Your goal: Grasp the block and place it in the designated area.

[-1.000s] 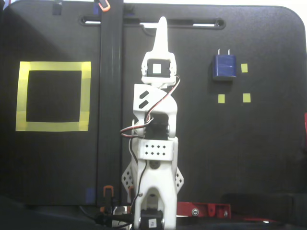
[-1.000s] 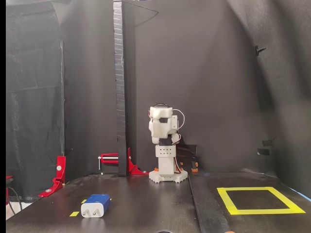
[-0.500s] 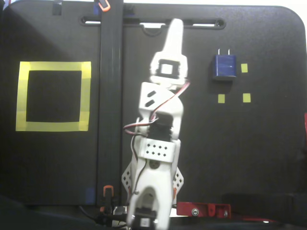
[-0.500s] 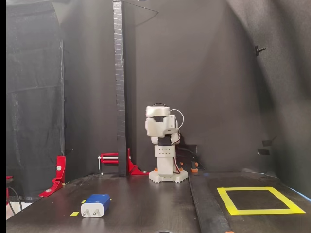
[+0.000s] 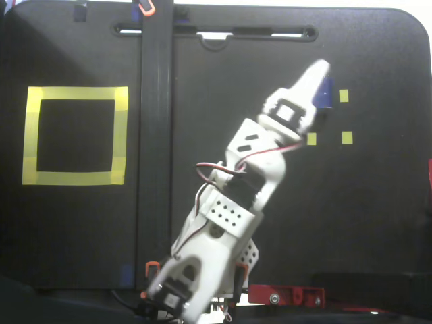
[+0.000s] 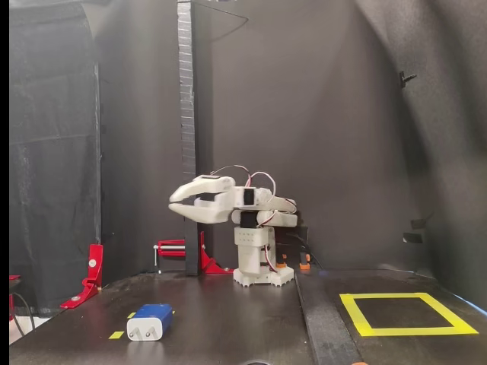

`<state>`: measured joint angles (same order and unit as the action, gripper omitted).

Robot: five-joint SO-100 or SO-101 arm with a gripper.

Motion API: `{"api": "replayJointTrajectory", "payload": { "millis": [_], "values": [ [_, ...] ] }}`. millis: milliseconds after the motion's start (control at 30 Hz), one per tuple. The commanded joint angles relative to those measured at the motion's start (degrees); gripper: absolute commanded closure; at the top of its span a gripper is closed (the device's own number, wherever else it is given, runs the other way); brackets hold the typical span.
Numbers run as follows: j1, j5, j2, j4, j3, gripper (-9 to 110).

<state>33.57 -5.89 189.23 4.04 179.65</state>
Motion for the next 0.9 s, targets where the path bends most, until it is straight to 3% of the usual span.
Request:
{"api": "replayJointTrajectory", "payload": {
  "millis": [0, 500, 867],
  "values": [
    [2.2, 0.26, 0.35, 0.09, 0.35, 102],
    [2.46, 0.88, -2.99, -1.32, -1.93, 102],
    [0.53, 1.93, -35.07, 10.55, -33.13, 102]
  ]
}}
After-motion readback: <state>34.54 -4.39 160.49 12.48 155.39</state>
